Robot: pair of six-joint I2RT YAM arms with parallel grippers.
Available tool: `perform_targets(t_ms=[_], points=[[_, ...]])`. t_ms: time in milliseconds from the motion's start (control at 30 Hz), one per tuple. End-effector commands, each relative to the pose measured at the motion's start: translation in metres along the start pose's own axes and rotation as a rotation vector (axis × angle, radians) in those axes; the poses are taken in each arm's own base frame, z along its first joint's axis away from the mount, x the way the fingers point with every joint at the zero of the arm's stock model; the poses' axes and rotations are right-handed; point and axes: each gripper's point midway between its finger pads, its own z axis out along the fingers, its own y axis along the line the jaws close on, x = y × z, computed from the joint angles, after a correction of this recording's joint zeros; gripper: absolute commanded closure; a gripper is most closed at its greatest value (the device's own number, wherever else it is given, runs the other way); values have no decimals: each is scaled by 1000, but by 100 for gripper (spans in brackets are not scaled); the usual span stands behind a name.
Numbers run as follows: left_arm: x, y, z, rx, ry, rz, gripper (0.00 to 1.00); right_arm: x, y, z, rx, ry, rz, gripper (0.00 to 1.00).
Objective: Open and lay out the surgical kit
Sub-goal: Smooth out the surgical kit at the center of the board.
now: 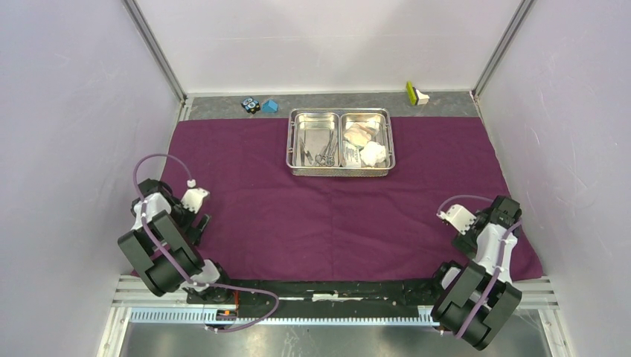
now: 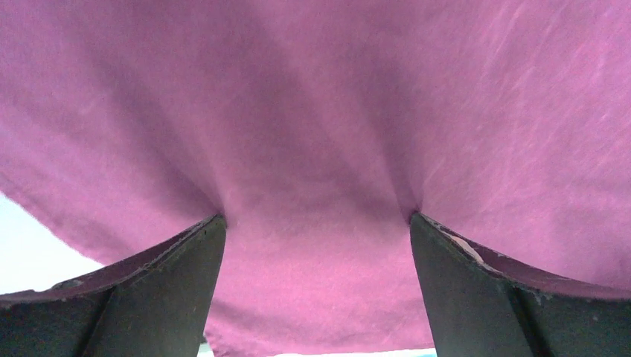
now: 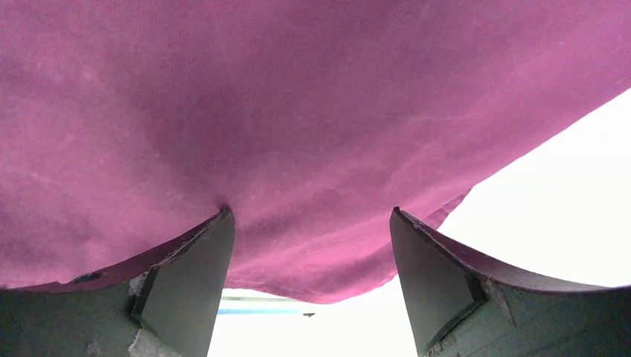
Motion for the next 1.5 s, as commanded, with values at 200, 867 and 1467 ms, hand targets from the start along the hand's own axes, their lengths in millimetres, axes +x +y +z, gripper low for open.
perform_targets(t_ms=[200, 867, 1467], points=[[-8, 27, -40, -100, -52, 76, 0, 5, 17, -21, -64, 6, -75, 16], [-124, -88, -53, 146, -295, 361, 0, -171, -39, -61, -40, -546, -47, 15], [-50, -114, 10, 161, 6, 576, 2, -153, 64, -12, -228, -432, -255, 15]])
